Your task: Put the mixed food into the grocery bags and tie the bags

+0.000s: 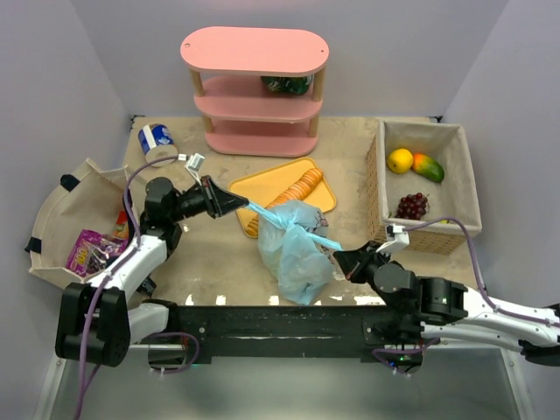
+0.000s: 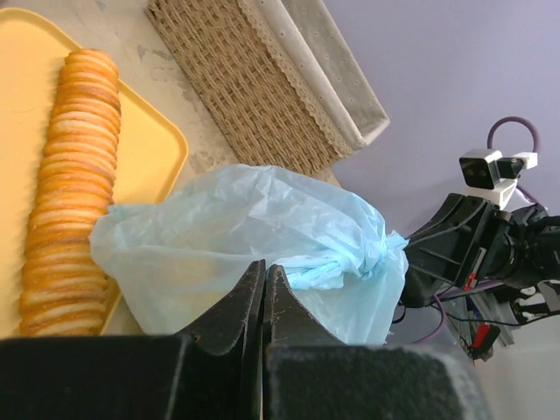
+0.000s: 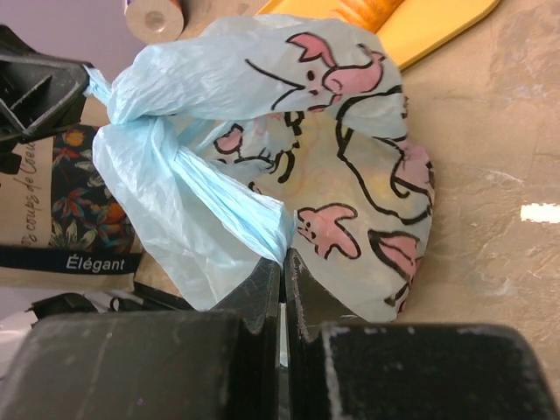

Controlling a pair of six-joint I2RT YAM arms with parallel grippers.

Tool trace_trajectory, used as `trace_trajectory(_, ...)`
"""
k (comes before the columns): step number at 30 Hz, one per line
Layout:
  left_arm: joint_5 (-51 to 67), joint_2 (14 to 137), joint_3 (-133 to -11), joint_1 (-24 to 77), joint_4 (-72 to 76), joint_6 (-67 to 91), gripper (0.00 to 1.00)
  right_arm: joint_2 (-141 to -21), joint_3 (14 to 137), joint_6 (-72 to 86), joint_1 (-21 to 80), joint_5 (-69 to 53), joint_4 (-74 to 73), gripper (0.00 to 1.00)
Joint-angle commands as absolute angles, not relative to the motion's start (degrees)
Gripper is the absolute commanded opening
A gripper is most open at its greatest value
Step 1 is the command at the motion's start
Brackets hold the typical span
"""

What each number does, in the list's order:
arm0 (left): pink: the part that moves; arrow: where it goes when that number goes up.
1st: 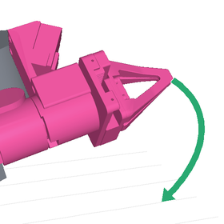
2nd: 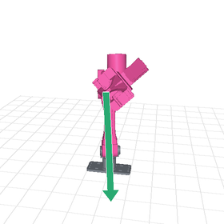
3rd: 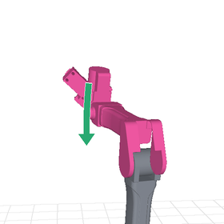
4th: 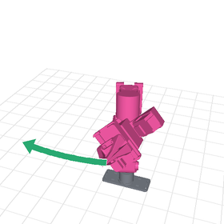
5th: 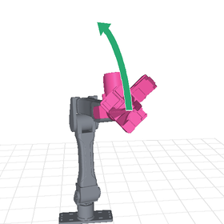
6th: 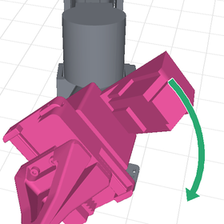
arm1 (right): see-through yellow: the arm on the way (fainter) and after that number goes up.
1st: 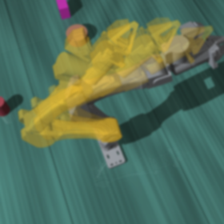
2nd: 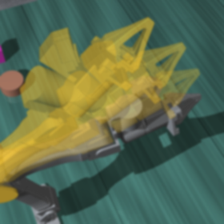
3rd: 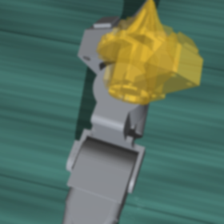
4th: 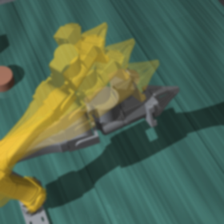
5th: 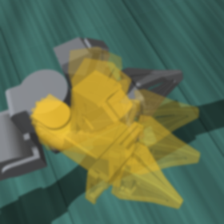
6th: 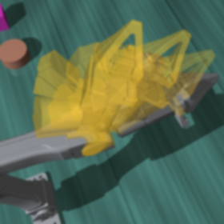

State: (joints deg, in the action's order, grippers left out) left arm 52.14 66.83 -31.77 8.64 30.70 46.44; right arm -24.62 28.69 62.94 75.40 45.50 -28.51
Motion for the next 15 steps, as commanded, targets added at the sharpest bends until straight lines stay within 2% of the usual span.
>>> trace_trajectory(1,45.62,64.52,-31.12,2.56,31.82,42.02,0.00,-22.85,32.51,64.16,75.32,55.89,-40.50,0.00)
trace_trajectory(8,39.65,59.51,-31.90,0.00,20.41,32.61,0.00,-20.92,34.45,65.83,75.41,58.62,-47.37,0.00)
trace_trajectory(15,36.47,58.62,-32.61,0.00,16.26,29.09,0.00,-17.05,34.63,67.76,75.32,60.64,-52.55,0.00)
